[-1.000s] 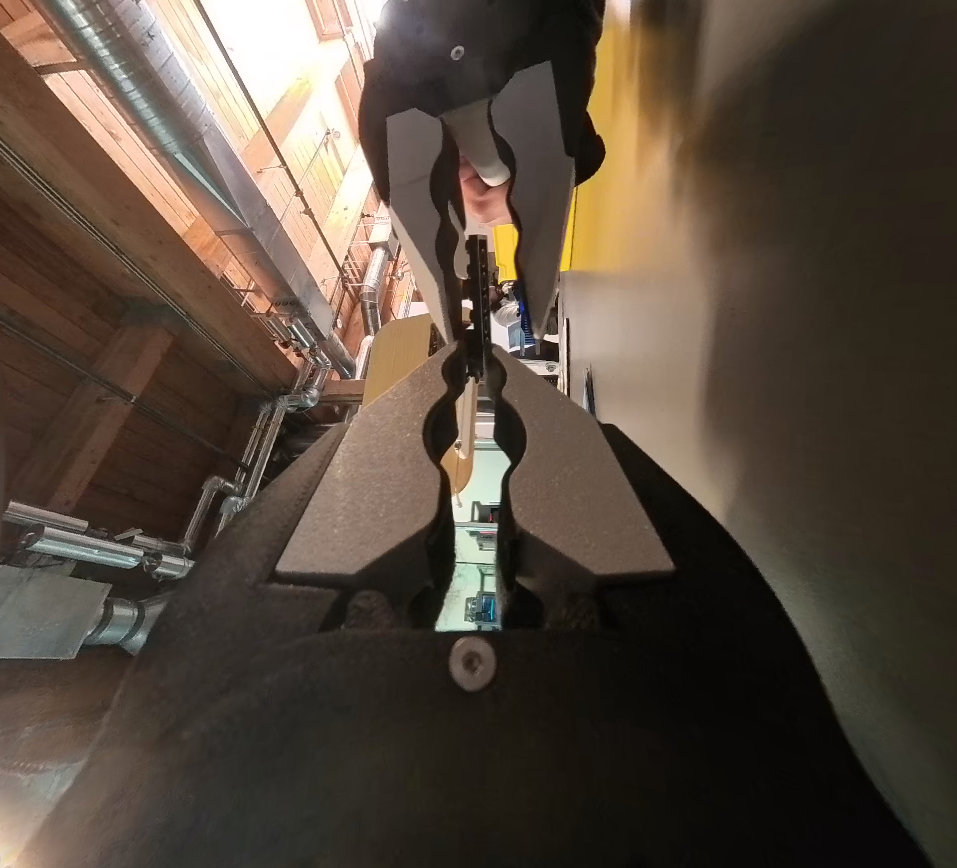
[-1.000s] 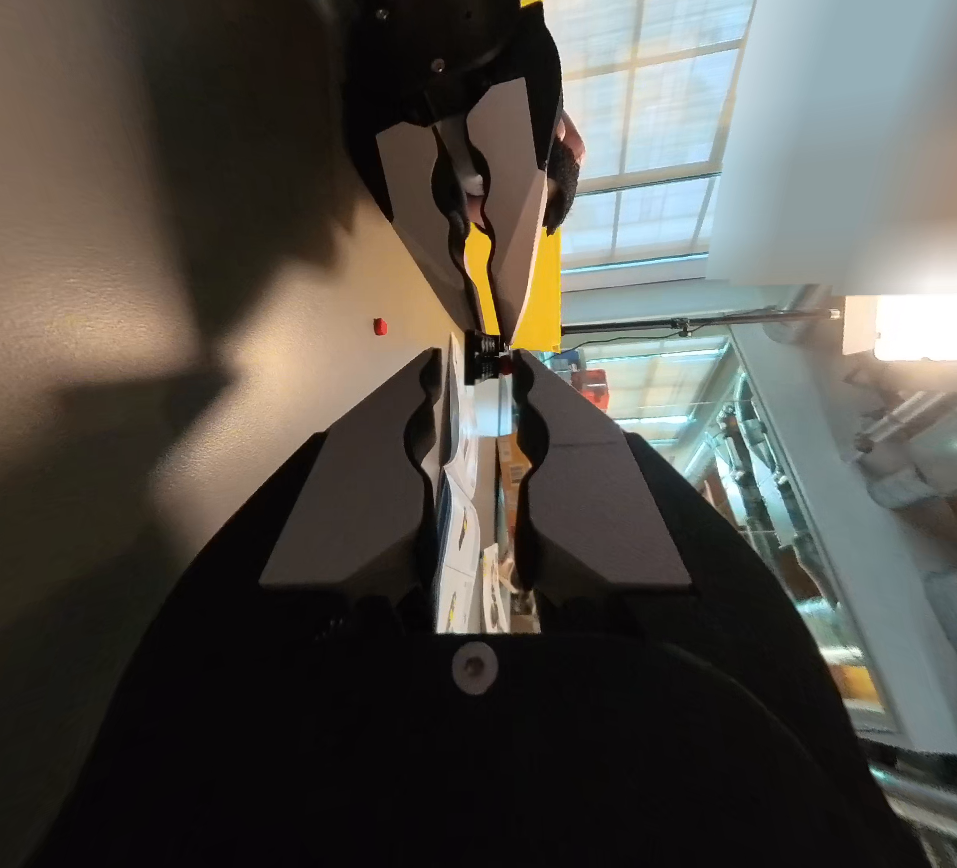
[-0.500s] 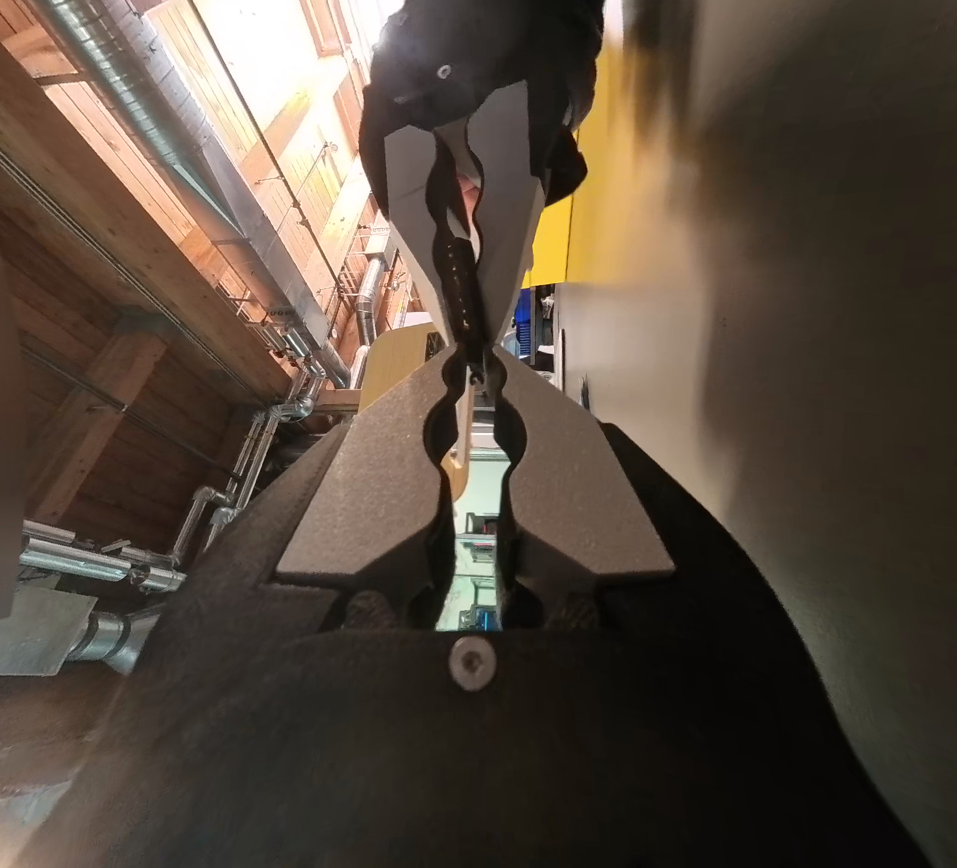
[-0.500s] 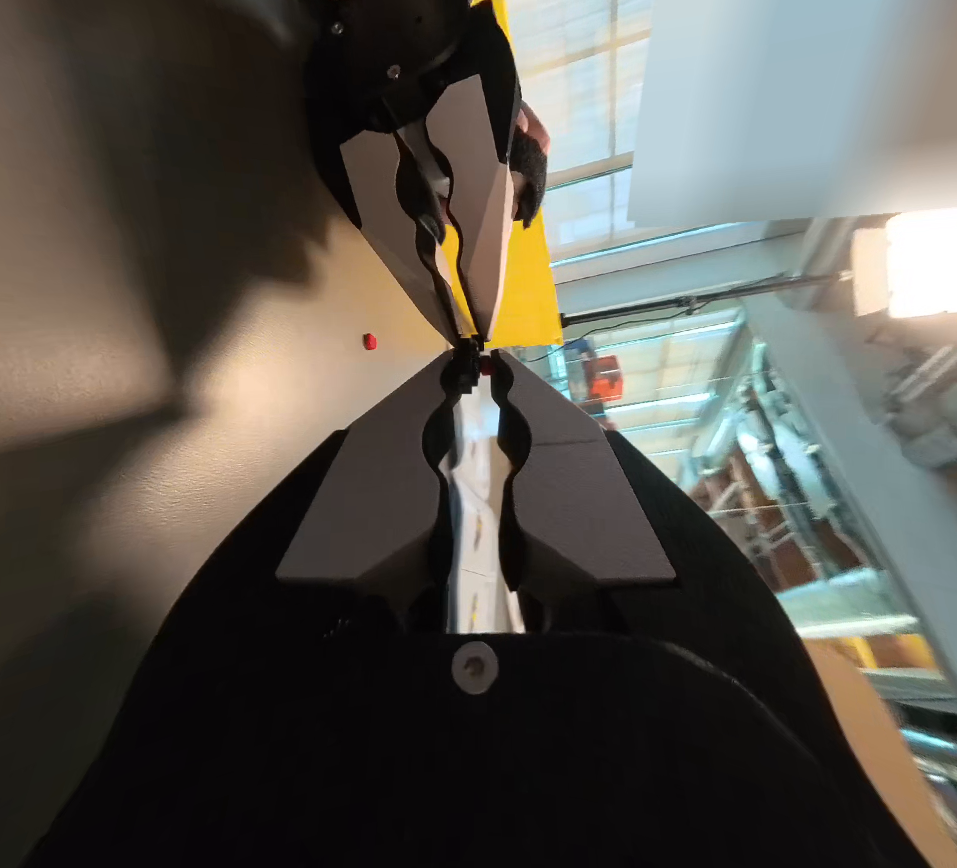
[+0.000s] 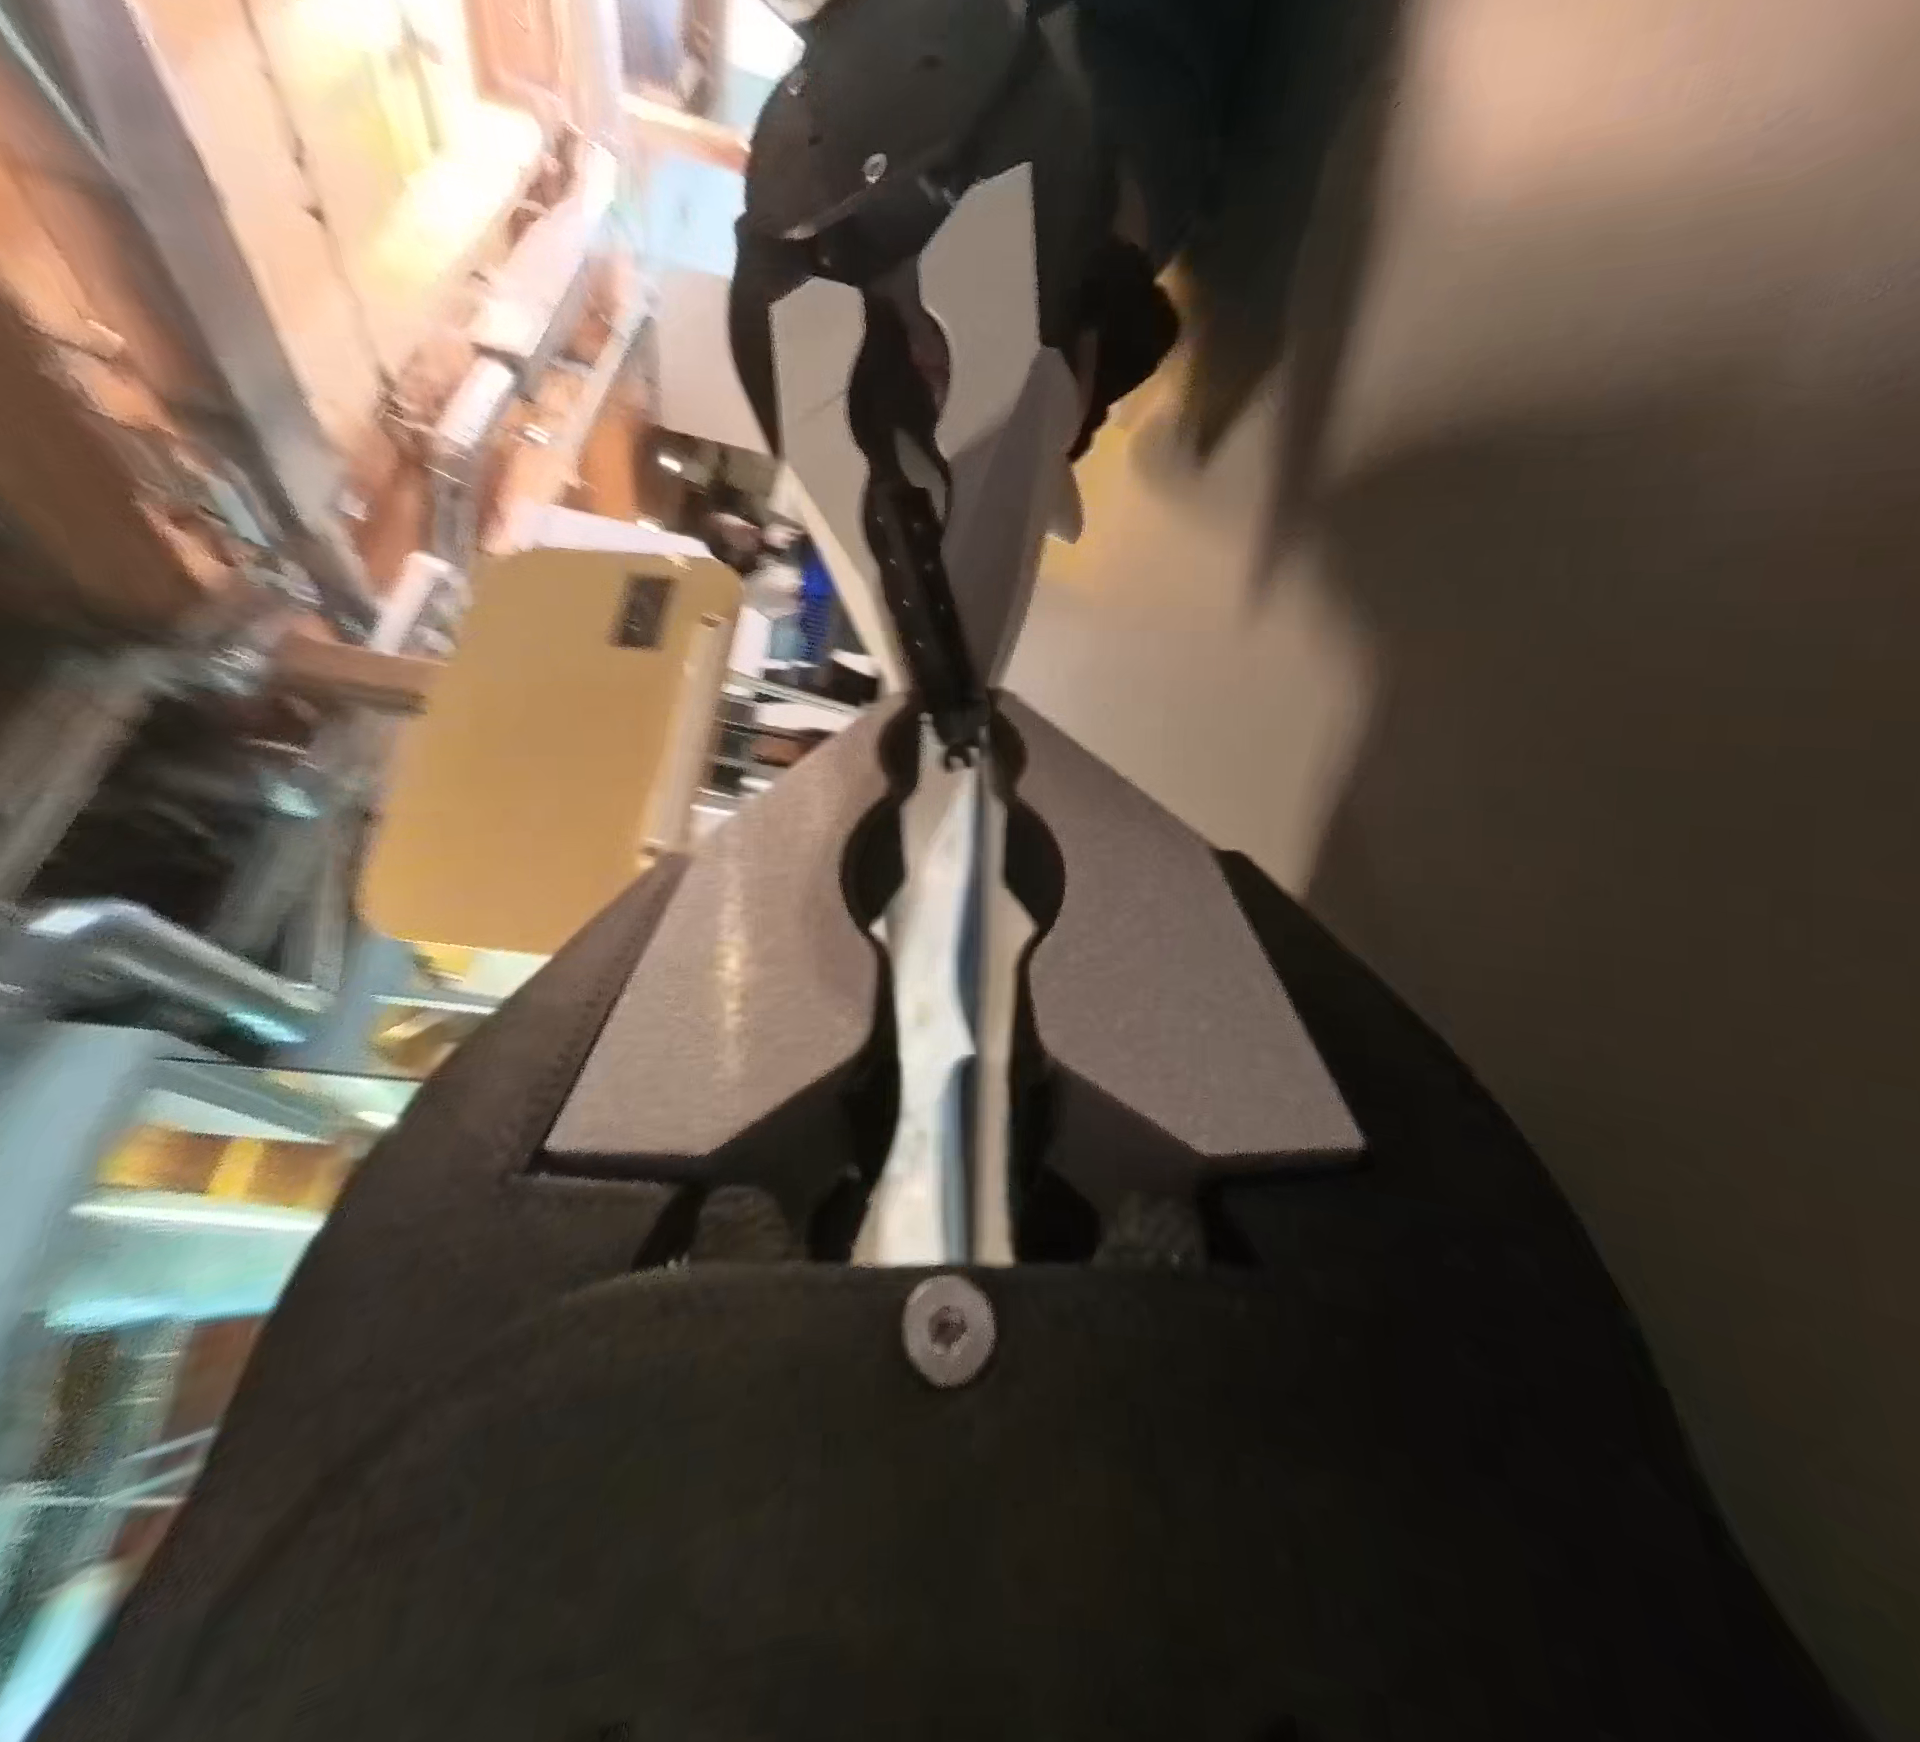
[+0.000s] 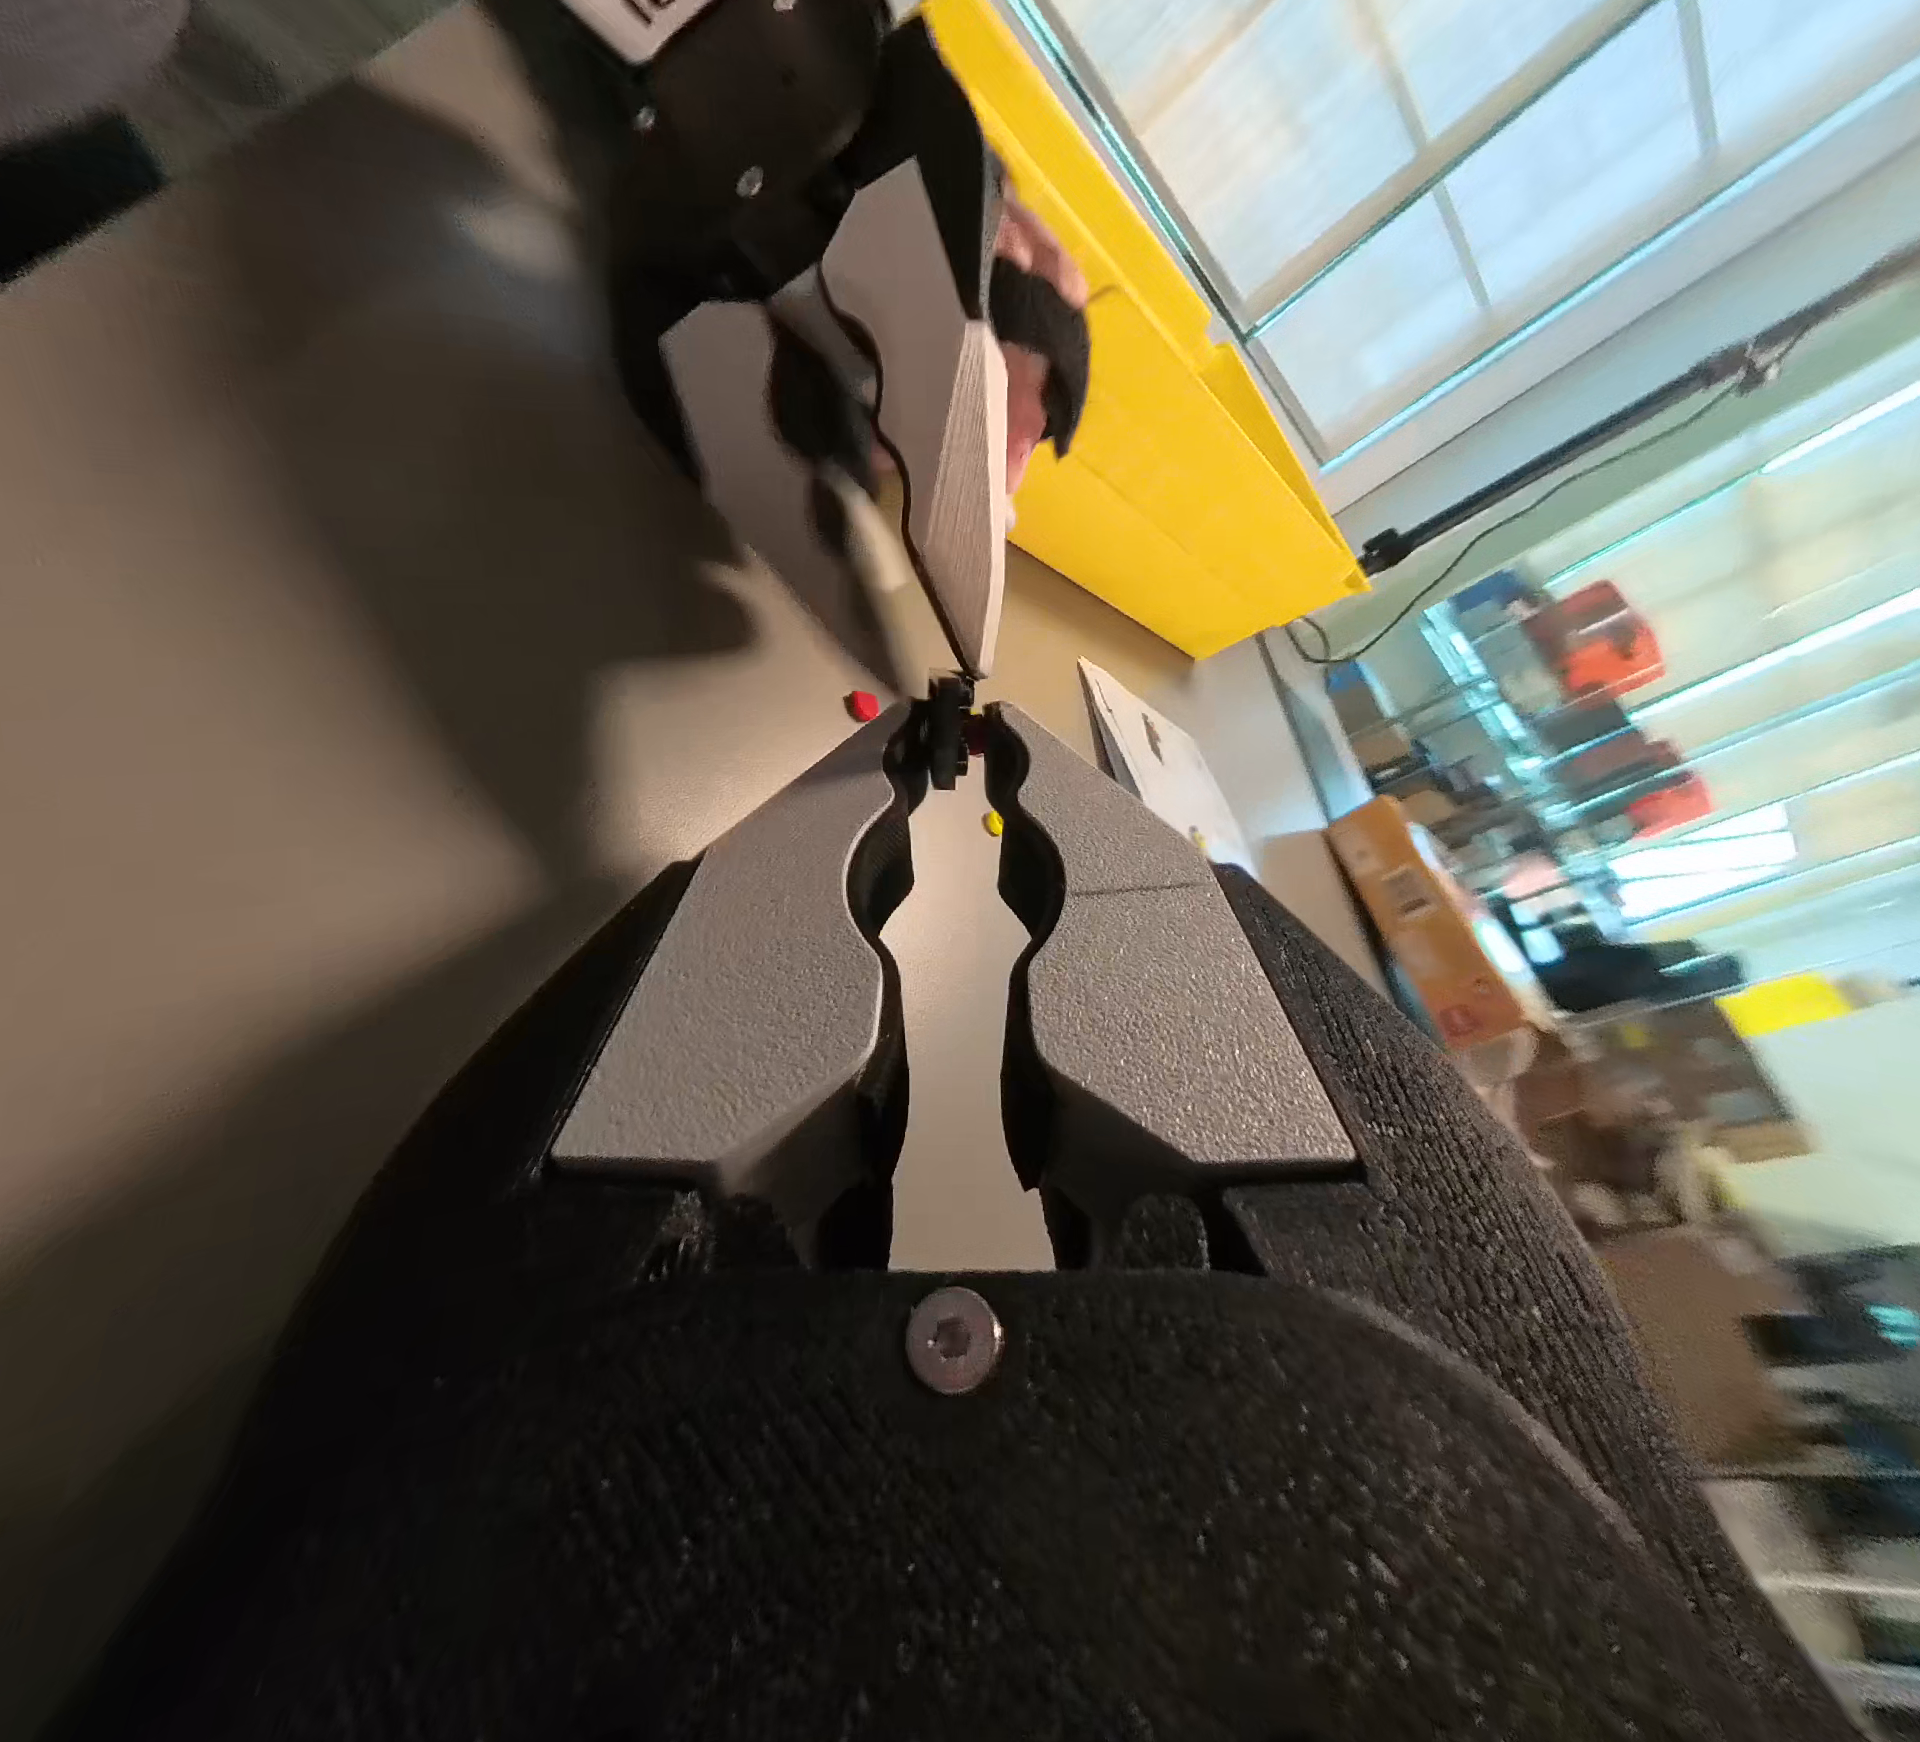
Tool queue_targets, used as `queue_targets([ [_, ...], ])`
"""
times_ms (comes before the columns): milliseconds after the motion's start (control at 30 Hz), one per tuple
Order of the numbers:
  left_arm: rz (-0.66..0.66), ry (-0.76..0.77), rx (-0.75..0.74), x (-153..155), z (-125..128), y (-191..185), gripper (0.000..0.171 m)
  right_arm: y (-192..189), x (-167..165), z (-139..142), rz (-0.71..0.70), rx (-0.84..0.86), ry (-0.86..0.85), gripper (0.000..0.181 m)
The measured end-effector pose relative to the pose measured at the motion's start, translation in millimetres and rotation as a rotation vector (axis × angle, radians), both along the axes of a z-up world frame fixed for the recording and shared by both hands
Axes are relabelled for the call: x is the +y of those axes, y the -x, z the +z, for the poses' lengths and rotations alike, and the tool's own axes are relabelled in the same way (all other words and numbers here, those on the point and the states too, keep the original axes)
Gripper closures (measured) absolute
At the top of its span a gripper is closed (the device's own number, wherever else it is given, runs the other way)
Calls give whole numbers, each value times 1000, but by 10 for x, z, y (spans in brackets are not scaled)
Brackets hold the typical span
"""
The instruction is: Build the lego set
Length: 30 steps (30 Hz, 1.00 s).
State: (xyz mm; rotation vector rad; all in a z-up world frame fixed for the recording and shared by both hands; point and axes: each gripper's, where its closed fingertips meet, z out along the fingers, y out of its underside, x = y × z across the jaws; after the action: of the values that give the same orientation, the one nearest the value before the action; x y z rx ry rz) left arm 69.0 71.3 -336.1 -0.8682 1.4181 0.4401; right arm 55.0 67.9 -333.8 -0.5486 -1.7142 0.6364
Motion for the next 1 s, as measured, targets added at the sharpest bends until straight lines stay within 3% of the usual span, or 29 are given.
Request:
queue_targets([
  [67, 13, 51, -13, 18, -33, -10, 152, -8, 24, 4, -1, -4, 30, 173],
  [167, 45, 49, -19, 63, -27, 0, 160, -19, 9, -3, 12, -14, 53, 173],
  [600, 16, -4, -3, -12, 48, -25, 163, -74, -46, 77, 100, -62, 268, 171],
  [1000, -23, 29, 33, -63, -36, -55, 162, -111, -93, -13, 129, -186, 324, 174],
])
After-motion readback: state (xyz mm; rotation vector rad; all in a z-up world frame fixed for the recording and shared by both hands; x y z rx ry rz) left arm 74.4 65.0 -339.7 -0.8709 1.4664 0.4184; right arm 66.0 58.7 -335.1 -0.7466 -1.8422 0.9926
